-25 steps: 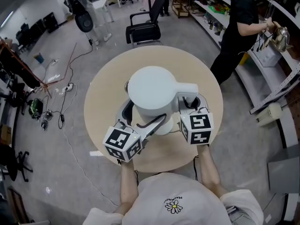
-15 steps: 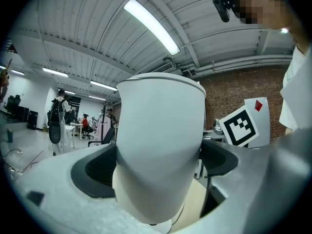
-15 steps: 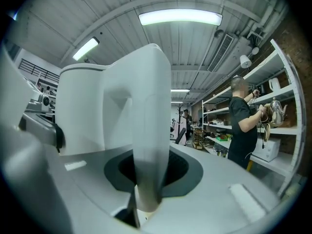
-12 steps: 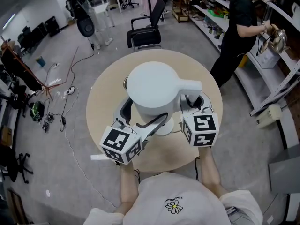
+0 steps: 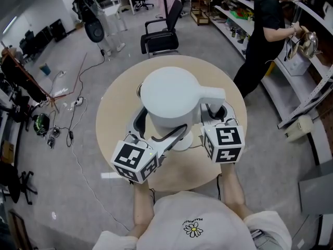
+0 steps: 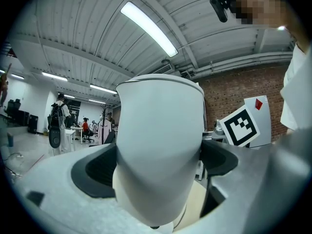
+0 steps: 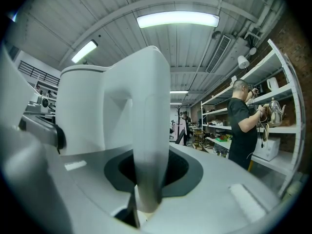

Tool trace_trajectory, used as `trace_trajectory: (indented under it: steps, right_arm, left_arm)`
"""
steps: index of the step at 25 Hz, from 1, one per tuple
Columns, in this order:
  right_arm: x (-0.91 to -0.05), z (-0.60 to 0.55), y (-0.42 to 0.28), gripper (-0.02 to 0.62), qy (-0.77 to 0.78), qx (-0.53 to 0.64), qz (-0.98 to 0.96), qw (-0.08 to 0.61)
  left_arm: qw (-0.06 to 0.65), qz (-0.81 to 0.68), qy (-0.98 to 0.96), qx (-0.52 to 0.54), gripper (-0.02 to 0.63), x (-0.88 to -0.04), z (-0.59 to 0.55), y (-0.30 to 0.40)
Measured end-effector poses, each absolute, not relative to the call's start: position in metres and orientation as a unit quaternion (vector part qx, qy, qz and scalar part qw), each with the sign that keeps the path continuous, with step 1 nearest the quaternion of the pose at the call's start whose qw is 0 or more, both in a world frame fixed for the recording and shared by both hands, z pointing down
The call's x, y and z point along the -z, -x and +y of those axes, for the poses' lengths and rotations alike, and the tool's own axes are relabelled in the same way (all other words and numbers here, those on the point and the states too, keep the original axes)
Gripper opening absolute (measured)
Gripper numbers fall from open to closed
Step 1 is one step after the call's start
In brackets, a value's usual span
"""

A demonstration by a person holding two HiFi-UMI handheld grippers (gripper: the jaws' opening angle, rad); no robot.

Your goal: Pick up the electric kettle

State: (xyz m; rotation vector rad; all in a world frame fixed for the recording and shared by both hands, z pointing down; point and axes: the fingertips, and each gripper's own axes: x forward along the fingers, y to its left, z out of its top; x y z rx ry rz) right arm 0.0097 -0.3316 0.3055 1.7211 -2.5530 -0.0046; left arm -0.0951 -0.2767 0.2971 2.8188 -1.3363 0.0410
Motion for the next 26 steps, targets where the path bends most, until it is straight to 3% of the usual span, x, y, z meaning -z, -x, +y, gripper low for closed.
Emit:
trace_trajectory:
  steps: [26]
  right_arm:
    - [-0.316, -0.342, -0.017, 0.074, -0.555, -0.003, -0.831, 0.035]
  left_arm:
    - [0.01, -0.436, -0.9, -0.027, 0.546, -0.307, -0.285, 0.087]
